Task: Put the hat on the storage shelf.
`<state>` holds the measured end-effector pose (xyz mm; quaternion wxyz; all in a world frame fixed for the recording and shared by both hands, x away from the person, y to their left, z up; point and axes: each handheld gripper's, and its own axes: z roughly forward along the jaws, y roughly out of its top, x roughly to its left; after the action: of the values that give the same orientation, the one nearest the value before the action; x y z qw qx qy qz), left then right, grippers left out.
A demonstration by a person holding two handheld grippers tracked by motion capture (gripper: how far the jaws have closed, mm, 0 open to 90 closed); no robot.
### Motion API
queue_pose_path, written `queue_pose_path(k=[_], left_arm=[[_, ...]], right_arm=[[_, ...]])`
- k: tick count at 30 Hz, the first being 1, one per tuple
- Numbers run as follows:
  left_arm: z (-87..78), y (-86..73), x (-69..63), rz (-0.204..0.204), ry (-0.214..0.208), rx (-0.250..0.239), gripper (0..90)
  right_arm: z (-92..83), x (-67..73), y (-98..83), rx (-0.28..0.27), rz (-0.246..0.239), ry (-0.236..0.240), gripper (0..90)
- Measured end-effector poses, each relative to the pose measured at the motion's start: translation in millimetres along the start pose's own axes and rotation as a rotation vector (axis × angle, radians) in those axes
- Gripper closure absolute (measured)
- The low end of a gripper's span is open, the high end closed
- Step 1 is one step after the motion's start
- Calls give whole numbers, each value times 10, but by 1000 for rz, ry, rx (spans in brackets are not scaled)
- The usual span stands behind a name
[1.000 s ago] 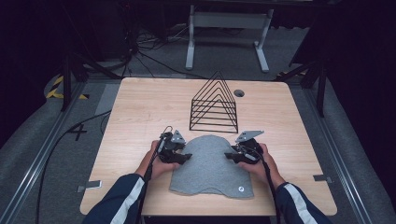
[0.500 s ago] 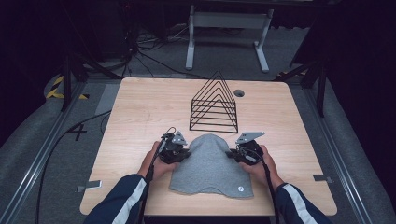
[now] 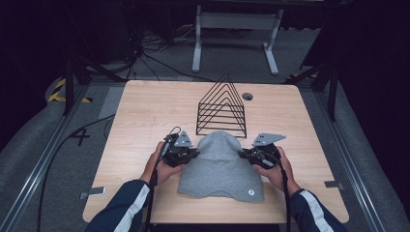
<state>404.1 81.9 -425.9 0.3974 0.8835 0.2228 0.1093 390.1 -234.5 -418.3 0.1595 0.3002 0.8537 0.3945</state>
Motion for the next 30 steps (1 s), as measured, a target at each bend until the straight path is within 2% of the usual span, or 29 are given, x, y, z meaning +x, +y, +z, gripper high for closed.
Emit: queue_pose_path(k=[7,11,15,20,30], left_arm=[[-156,229,-36,42,13,-59,842],[-223,366,-60,83,29,-65,842],[-303,491,-58,103,40,-82,842],[-440,672,-57,132,55,-103,842],[-711,1078,-9,185,81,-160,842]], right_arm=[[-234,1,158,-64,-28,-23,844],[-314,-16,220,-79,-40,-41,844],[-426,-37,306,-105,-50,-53,844],[-598,-53,457,-139,-83,-75,848],[-909,-129,799,-208,-97,-113,847]])
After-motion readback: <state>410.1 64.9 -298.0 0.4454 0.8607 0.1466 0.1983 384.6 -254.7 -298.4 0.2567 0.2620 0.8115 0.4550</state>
